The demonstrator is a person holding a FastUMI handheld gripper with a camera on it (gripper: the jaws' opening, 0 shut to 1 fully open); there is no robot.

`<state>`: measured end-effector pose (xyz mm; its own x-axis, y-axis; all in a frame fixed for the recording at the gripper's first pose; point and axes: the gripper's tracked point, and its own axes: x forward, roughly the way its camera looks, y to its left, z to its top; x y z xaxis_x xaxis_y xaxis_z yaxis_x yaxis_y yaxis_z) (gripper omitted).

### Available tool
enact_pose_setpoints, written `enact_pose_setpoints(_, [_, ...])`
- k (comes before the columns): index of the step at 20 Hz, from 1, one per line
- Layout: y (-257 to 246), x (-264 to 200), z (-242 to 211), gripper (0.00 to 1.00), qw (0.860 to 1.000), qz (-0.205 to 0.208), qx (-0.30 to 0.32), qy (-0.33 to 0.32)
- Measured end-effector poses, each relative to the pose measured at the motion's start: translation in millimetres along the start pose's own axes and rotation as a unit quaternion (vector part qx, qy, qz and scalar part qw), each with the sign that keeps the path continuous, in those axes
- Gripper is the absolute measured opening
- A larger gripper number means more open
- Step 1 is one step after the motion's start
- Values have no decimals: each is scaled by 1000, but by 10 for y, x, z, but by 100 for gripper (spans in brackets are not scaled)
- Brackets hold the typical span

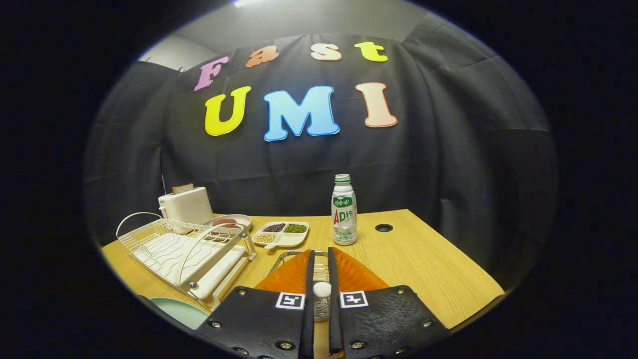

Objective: Take the plate from the dish rack, then take the spoon from the basket and place it into the plate.

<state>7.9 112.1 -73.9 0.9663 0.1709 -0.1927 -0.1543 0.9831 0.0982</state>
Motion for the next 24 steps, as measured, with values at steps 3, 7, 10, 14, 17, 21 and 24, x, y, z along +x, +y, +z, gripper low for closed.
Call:
enact_pose_setpoints(3, [75, -74, 193, 11, 1000, 3, -4, -4])
enact_pose_setpoints(7, [80, -185, 529, 5, 1000, -14, -10, -13])
enact_pose_setpoints(10, [122, -285, 775, 5, 1000, -16, -14, -11])
enact_pose_setpoints(14, [200, -523, 1132, 5, 999, -15, -25, -14])
enact_pose_setpoints(17, [255, -702, 1357, 5, 999, -14, -32, -21])
enact_pose_setpoints(21, [320, -929, 1535, 5, 999, -17, -22, -15])
enact_pose_setpoints(24, [348, -1105, 1614, 5, 999, -19, -24, -9])
